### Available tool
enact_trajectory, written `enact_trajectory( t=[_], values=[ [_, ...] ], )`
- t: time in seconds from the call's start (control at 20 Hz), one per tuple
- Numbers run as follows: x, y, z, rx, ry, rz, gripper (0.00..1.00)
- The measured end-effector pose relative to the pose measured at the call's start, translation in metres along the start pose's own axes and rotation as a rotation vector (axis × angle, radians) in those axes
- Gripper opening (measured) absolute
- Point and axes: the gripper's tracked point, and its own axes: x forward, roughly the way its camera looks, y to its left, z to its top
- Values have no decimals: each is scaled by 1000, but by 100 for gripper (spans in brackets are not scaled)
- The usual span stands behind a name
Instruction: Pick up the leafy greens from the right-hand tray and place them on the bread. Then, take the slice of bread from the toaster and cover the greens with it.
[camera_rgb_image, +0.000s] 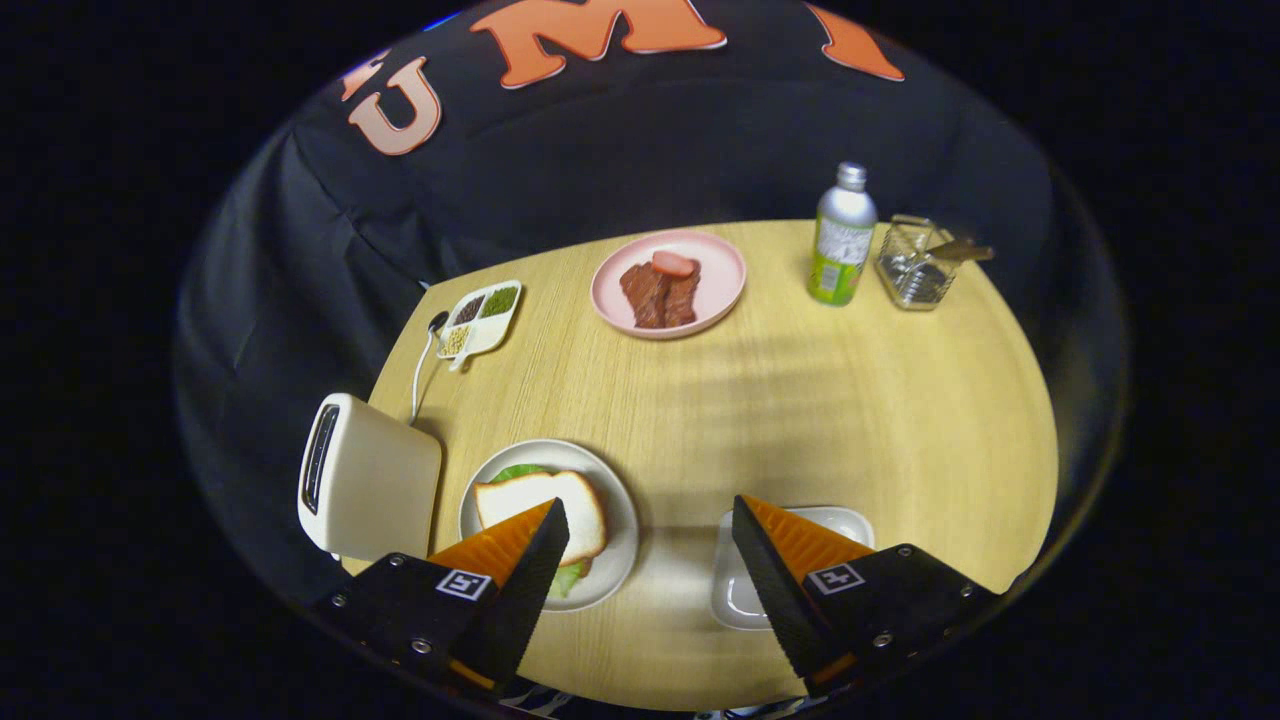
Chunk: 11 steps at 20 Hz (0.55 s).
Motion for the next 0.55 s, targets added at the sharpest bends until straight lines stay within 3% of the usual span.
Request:
enact_trajectory(
  t=[0.55],
  values=[
    [-188,-73,64,-52,-478,-189,99]
  ],
)
